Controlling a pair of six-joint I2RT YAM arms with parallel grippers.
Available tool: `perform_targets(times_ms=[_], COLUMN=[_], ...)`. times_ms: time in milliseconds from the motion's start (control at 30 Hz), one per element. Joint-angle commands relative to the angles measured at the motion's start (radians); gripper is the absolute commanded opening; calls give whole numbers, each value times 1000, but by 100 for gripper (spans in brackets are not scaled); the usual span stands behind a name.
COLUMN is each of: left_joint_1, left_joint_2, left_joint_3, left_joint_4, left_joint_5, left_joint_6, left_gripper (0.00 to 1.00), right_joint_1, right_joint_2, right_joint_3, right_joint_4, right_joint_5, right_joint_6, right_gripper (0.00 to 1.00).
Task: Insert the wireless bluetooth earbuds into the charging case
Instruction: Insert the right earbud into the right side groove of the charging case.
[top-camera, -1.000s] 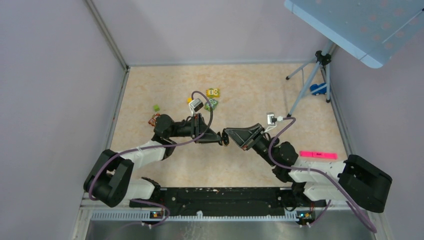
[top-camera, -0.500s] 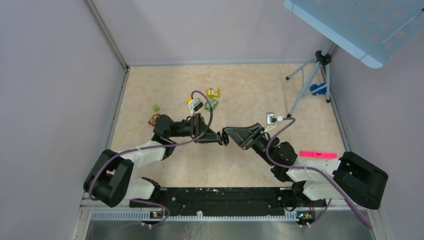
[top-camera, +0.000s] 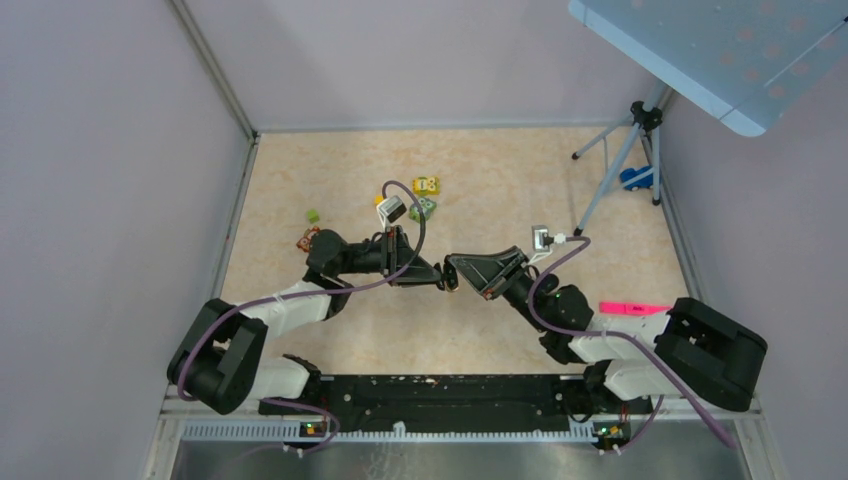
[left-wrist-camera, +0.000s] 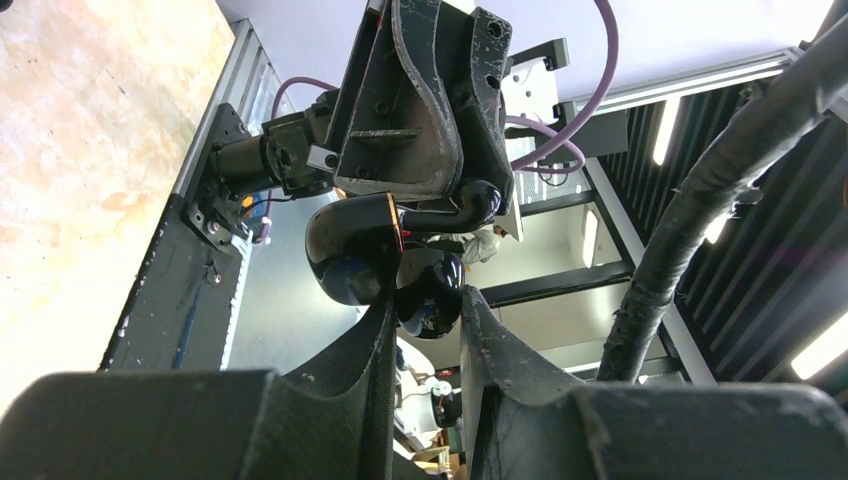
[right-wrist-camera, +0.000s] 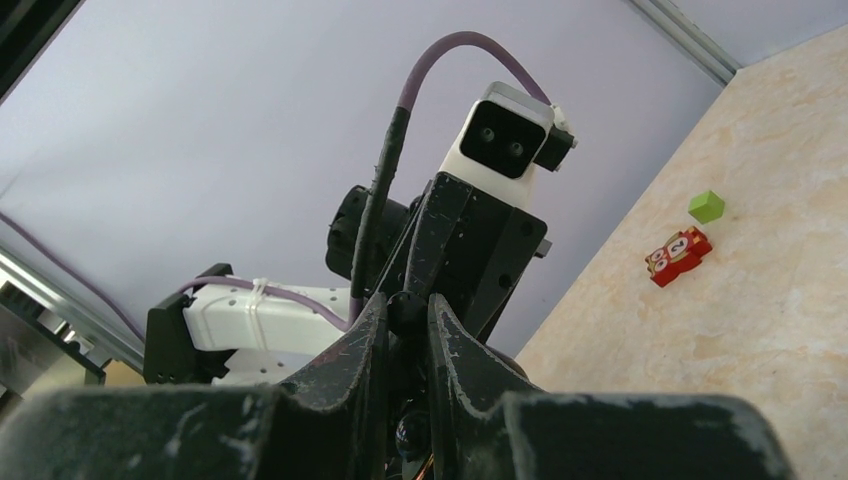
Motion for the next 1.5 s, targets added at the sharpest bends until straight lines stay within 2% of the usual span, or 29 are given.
perform_targets(times_ms=[0, 1333, 1467], left_joint_1=[3, 7, 7], left_joint_2=[-3, 18, 19], left_joint_3=[-1, 6, 5], left_joint_4=[87, 155, 154], left_joint_5=[4, -3, -3], left_joint_6=[-8, -64, -62], left_gripper=[0, 0, 0], right_joint_1=[10, 10, 9], right_joint_2=[16, 27, 22], right_joint_3=[-25, -79, -80], right_joint_4=[92, 82, 76], right_joint_5=[2, 6, 6], right_joint_6=[15, 5, 3], right_gripper=[0, 0, 28])
